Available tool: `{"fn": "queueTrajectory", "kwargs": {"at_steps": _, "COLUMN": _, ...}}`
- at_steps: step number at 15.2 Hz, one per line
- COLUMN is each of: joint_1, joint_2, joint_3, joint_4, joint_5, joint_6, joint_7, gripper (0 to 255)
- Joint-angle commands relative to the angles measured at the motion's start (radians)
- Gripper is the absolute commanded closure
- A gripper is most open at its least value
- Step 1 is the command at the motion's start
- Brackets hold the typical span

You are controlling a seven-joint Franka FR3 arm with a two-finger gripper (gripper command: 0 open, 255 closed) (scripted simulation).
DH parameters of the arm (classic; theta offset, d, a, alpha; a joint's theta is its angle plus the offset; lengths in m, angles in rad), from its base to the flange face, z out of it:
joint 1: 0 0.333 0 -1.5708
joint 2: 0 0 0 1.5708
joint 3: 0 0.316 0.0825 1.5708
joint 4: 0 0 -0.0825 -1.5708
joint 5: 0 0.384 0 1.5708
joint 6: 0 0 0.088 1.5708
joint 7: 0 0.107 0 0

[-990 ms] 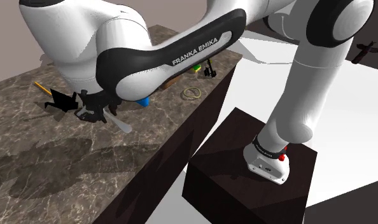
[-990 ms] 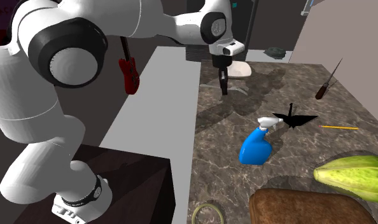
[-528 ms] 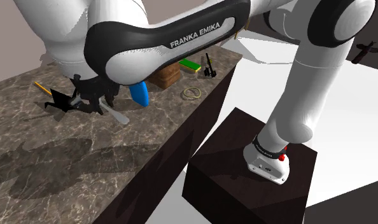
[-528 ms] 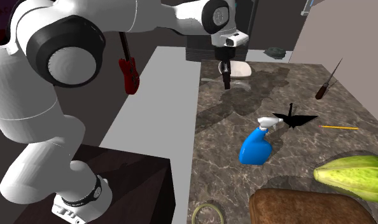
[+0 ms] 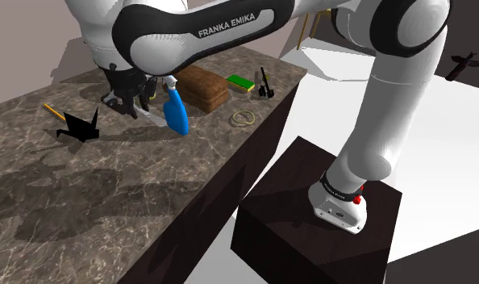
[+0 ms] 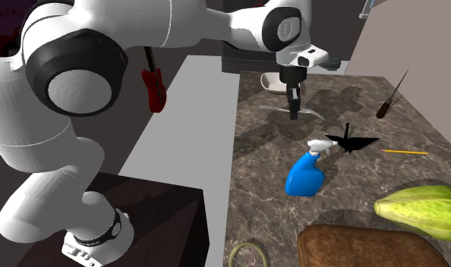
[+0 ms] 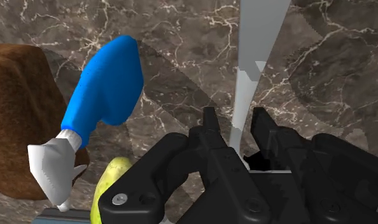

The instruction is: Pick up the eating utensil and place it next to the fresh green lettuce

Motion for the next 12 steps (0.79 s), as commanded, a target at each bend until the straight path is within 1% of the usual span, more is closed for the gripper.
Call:
{"fn": "queueTrajectory", "kwargs": {"at_steps": 1, "joint_1": -0.02, "joint_2": 0.027, "joint_3": -0.017, "joint_4": 0.037, "joint_5": -0.008, "joint_6": -0.003, "joint_7": -0.043, "gripper": 255}}
{"fn": "queueTrajectory", "kwargs": {"at_steps": 7, "joint_1": -0.067, "joint_2": 0.112, "joint_3": -0.061, "joint_4": 0.151, "joint_5": -0.031, "joint_6": -0.016, "joint_7": -0.154, "gripper": 255}}
{"fn": "queueTrajectory", "kwargs": {"at_steps": 12, "joint_1": -0.089, "joint_2": 0.211, "joint_3": -0.096, "joint_4": 0.295, "joint_5": -0.056, "joint_6": -0.048, "joint_7": -0.246, "gripper": 255}}
